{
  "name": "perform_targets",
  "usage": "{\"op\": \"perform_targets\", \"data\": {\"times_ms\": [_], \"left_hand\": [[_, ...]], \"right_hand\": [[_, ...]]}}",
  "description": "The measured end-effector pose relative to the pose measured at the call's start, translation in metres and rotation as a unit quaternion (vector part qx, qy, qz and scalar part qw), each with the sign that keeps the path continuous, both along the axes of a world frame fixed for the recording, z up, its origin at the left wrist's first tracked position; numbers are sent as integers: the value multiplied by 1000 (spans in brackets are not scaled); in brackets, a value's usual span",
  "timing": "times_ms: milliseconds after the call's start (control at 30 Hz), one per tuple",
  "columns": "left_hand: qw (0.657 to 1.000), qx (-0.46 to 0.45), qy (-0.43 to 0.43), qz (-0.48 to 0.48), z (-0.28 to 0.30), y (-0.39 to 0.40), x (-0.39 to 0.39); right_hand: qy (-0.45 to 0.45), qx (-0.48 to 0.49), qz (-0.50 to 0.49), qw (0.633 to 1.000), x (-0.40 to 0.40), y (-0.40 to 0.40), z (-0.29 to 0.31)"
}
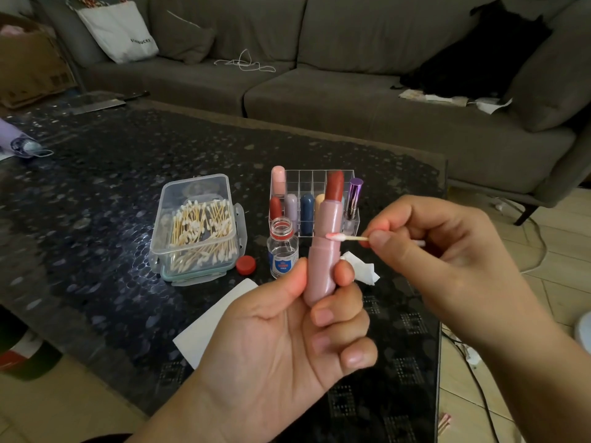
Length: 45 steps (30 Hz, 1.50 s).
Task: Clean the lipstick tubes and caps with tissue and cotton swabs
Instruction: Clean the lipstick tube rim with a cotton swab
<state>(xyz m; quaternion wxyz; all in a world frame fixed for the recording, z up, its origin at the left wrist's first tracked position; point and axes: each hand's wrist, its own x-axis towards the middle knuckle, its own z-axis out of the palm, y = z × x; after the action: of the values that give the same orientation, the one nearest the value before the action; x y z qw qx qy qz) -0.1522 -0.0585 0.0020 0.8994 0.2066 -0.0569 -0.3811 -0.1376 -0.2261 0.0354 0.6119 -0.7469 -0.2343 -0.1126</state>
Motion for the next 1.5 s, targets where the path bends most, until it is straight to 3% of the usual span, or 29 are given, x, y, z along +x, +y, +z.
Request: {"op": "perform_targets", "data": {"times_ms": [233,500,900,1267,1500], "left_hand": [[997,-27,-62,20,-11,-5,3],[959,155,-141,192,-7,-8,-2],[913,259,-185,255,-1,-14,-8],[934,202,-157,250,-3,-11,-2],[913,246,-196,259,-2,-8,-4]], "right_hand": [[0,-36,-5,999,-2,-1,1],[-20,-71,-29,997,-2,0,-4],[-32,-78,-45,995,-2,2,-7],[-19,-91,-47,995,-2,1,-8],[-53,-123,-77,988,-4,2,-9]]}}
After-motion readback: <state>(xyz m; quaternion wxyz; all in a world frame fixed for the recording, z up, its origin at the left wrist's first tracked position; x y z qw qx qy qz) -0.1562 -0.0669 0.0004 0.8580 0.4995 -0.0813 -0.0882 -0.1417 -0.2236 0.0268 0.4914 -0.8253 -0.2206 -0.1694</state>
